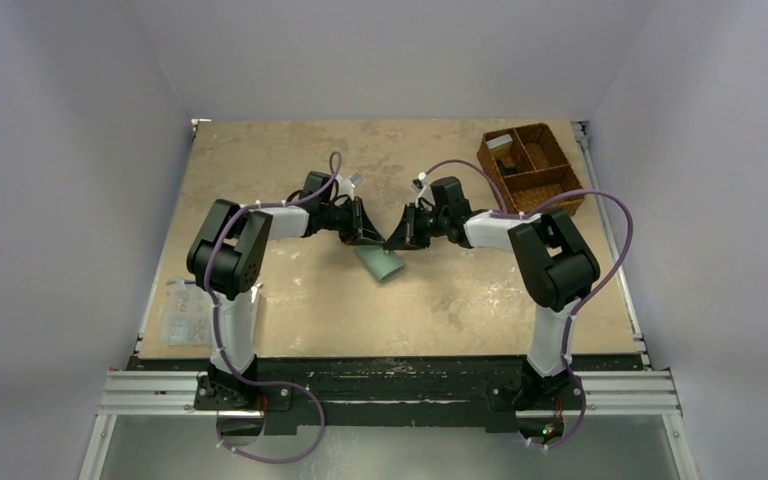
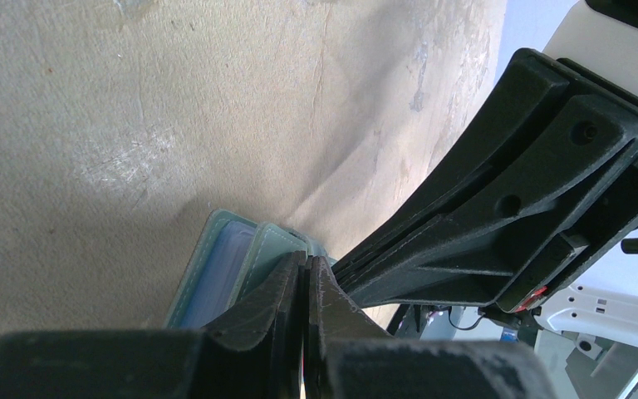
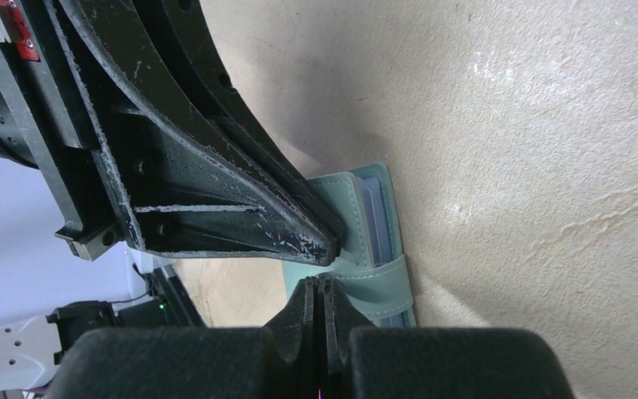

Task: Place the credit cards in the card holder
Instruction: Close the card holder at the center of the board.

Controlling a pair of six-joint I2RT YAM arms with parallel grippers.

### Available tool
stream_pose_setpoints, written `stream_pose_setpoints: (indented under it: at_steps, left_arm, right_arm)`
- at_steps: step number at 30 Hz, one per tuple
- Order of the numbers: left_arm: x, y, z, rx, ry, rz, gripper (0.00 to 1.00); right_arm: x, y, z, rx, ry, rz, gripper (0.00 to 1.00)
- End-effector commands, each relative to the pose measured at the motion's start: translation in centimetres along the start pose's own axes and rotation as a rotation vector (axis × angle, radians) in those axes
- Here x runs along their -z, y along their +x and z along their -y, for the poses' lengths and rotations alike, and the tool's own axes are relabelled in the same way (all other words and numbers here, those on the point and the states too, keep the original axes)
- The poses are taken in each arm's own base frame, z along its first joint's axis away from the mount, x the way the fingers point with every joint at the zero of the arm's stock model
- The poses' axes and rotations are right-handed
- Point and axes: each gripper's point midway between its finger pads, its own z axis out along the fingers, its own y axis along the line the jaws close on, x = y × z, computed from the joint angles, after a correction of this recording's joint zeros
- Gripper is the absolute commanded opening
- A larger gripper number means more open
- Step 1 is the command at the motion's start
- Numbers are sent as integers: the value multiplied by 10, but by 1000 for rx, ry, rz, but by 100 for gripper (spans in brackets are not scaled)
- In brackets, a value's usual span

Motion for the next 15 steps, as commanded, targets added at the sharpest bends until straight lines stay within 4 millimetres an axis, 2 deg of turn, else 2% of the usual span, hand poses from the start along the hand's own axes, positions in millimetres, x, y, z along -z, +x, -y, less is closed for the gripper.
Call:
stream_pose_setpoints:
  at_steps: [1,9,15]
  left_arm:
    - [-12,54,-46,68,-159,-126,0]
    - [-12,54,-46,70,-160,-127,0]
    - [-12,54,-47,71,-162,-127,0]
  right_arm:
    - [-5,4,-6,42,27,4,0]
    - [-6,8,-10,94,78,6,0]
    - [-11,19,-4,125,141,0,0]
